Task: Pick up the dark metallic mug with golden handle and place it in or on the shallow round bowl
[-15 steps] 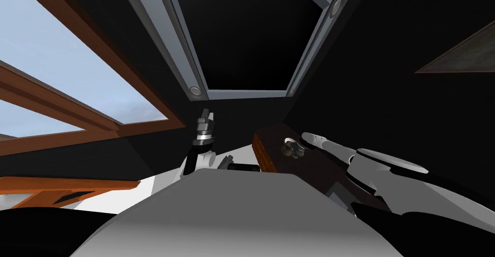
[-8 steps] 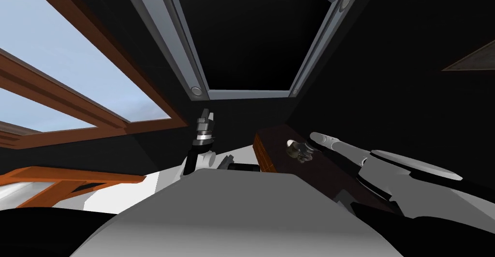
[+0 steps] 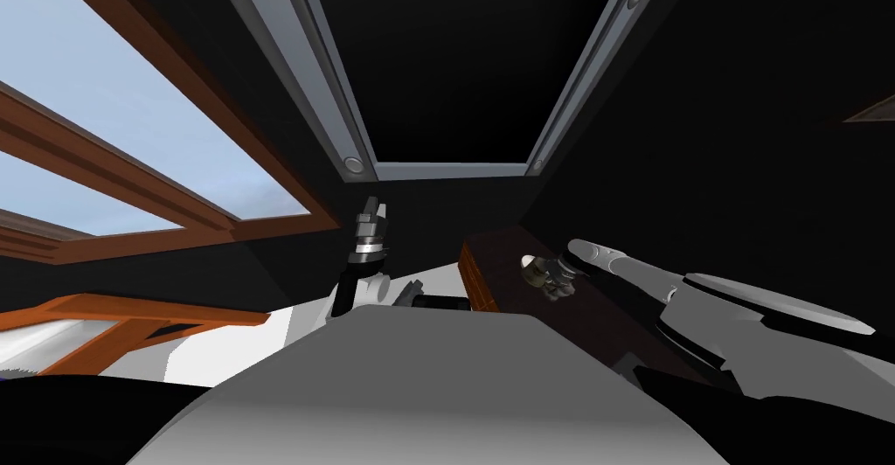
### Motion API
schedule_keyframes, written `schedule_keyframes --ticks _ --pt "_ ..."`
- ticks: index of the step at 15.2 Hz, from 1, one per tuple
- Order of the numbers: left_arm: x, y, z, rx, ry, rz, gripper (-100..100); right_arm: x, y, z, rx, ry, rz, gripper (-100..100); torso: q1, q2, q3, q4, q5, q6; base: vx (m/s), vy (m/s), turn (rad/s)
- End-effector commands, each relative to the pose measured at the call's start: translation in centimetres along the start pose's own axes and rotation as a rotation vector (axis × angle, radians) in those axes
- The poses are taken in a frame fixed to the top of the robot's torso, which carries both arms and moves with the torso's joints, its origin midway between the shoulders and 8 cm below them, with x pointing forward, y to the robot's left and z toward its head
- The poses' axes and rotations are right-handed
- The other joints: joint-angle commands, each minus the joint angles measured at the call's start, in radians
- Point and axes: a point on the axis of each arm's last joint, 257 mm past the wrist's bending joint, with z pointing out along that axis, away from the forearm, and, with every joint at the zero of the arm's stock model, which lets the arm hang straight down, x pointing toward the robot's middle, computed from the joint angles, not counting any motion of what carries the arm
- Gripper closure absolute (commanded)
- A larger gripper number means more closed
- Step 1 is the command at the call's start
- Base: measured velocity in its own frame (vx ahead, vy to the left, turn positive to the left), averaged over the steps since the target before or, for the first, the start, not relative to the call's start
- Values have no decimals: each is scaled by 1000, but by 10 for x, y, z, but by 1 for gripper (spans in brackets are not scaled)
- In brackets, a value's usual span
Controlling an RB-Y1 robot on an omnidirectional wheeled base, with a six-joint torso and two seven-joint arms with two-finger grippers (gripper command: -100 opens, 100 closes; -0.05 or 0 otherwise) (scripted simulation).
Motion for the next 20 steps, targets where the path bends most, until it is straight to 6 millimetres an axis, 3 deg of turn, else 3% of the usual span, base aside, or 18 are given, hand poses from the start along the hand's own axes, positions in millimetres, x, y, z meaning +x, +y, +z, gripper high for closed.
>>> schedule_keyframes --ticks 1,4,5,13,15,20 --pt "0 0 0 0 0 0 0 0 0 0 1 0 1 100 0 0 0 0 0 0 -4 5 -18" --pt "0 0 0 0 0 0 0 0 0 0 1 0 1 100 1 1 1 1 1 0 -2 2 -7" --pt "0 0 0 0 0 0 0 20 5 -12 0 12 18 100 1 1 1 1 1 0 29 -29 100" --pt "0 0 0 0 0 0 0 70 18 -47 7 39 63 100 0 -1 1 3 5 -1 36 -36 127" --pt "0 0 0 0 0 0 0 70 18 -47 7 39 63 100 1 -1 1 3 6 -2 28 -28 96" --pt "0 0 0 0 0 0 0 92 25 -64 13 50 83 100 4 0 2 4 8 -2 24 -24 78"
